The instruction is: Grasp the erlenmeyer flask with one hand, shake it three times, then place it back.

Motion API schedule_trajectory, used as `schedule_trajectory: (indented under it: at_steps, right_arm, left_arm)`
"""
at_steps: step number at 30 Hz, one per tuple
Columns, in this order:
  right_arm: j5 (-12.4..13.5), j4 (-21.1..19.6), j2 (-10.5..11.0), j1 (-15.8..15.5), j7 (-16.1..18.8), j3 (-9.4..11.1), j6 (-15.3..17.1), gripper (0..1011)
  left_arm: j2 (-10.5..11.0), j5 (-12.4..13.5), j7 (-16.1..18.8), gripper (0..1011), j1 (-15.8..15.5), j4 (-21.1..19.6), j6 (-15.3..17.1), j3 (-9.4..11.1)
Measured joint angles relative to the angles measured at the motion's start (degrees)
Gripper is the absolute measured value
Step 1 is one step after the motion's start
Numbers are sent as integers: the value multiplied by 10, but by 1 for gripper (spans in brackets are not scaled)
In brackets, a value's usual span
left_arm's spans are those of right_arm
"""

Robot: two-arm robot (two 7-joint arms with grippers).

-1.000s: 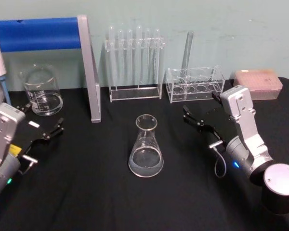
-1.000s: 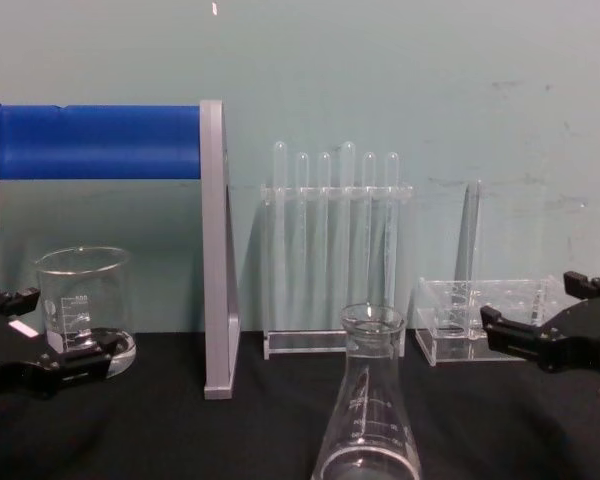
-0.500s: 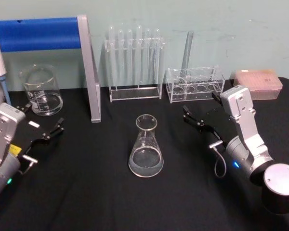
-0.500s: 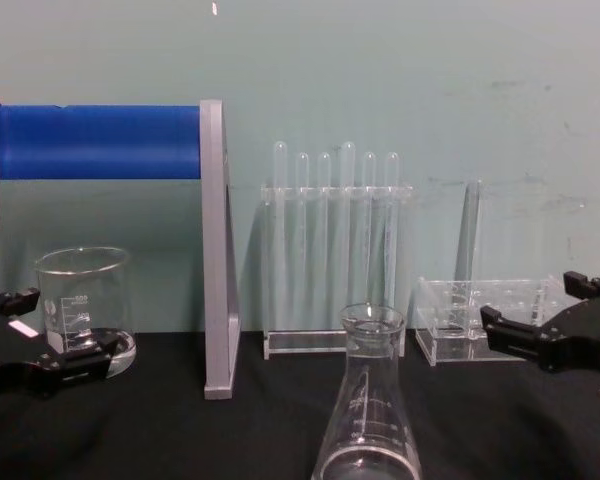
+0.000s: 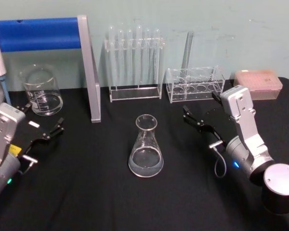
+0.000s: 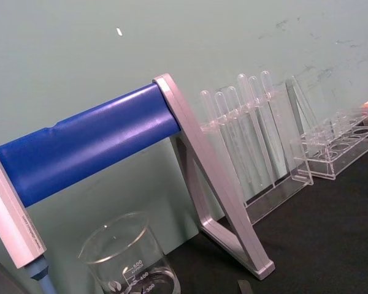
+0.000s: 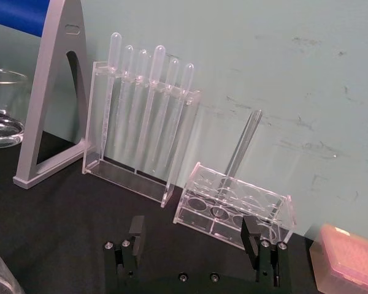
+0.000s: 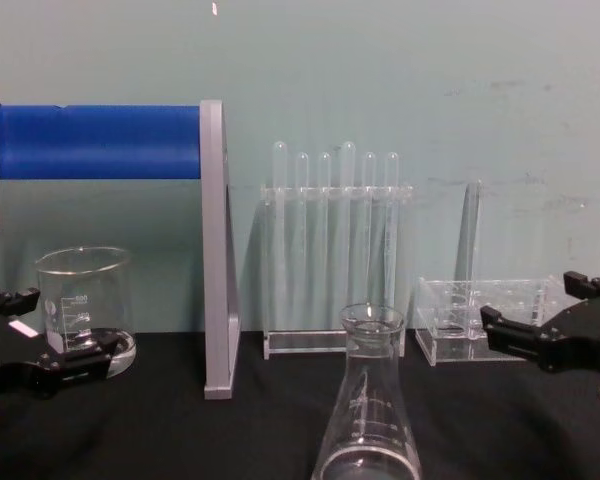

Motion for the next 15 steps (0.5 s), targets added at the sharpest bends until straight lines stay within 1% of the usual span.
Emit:
schedule_trajectory:
  at_steps: [15]
  right_arm:
    - [0,0,0,0,0,0,0,1002]
  left_arm:
    - [0,0,0,1001,0,0,0,0]
